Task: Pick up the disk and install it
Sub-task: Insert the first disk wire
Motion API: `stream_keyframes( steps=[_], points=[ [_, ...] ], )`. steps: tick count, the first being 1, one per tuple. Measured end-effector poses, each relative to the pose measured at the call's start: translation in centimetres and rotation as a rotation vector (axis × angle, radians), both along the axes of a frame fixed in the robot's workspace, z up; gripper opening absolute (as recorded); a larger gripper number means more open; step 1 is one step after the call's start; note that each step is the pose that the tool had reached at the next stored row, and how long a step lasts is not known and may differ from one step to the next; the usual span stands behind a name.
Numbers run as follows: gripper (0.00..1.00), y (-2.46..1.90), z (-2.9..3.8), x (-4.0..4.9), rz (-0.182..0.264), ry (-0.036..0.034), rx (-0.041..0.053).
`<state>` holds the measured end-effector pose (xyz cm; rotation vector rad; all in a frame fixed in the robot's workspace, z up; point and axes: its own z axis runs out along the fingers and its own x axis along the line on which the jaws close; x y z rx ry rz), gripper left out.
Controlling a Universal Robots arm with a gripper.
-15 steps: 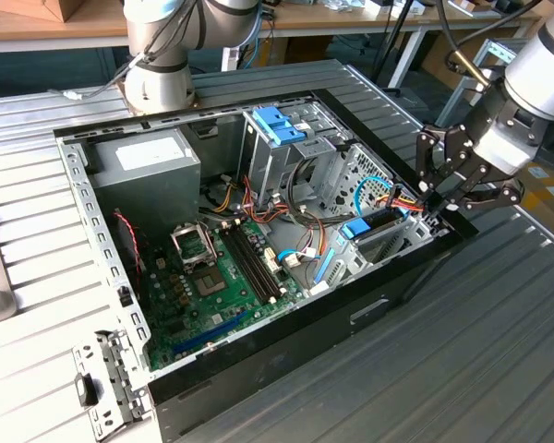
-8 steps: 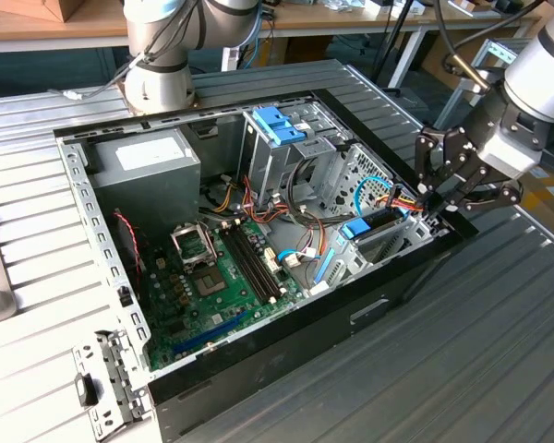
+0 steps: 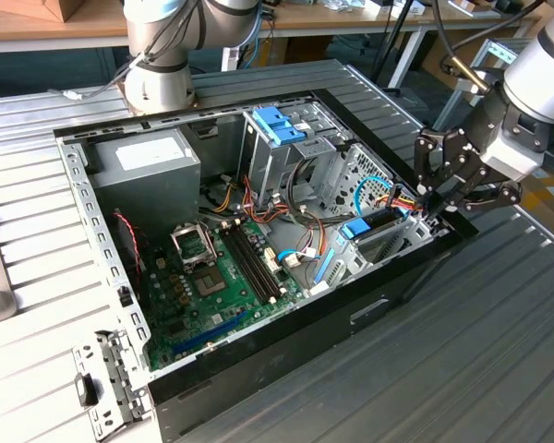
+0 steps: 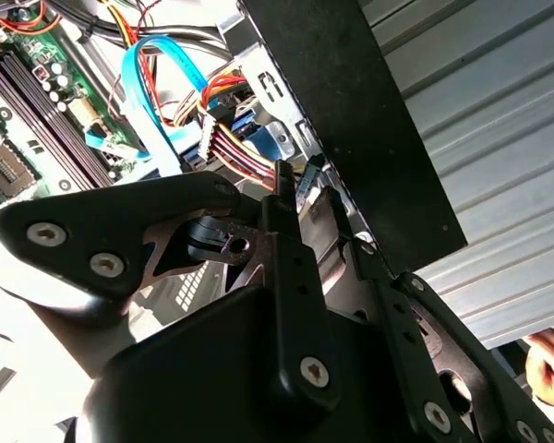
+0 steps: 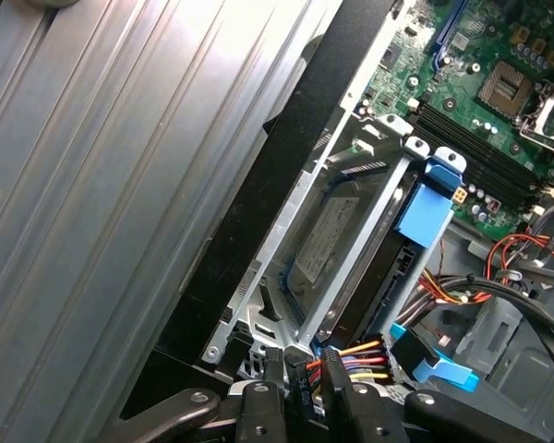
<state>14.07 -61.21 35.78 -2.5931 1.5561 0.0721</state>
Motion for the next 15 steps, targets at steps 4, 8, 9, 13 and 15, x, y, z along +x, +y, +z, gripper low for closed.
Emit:
stream_keyframes(
  steps=[4, 8, 9, 13, 15],
  points=[
    [0.3, 0.0, -0.08, 0.0, 0.001, 0.0, 0.0001],
    [0.3, 0.0, -0.08, 0.0, 0.003, 0.0, 0.0001],
    [0.3, 0.0, -0.08, 0.0, 0.003, 0.0, 0.0001],
    [0.18, 0.0, -0.08, 0.0, 0.003, 0.0, 0.0],
    [0.18, 0.0, -0.08, 0.0, 0.003, 0.0, 0.0001]
  ],
)
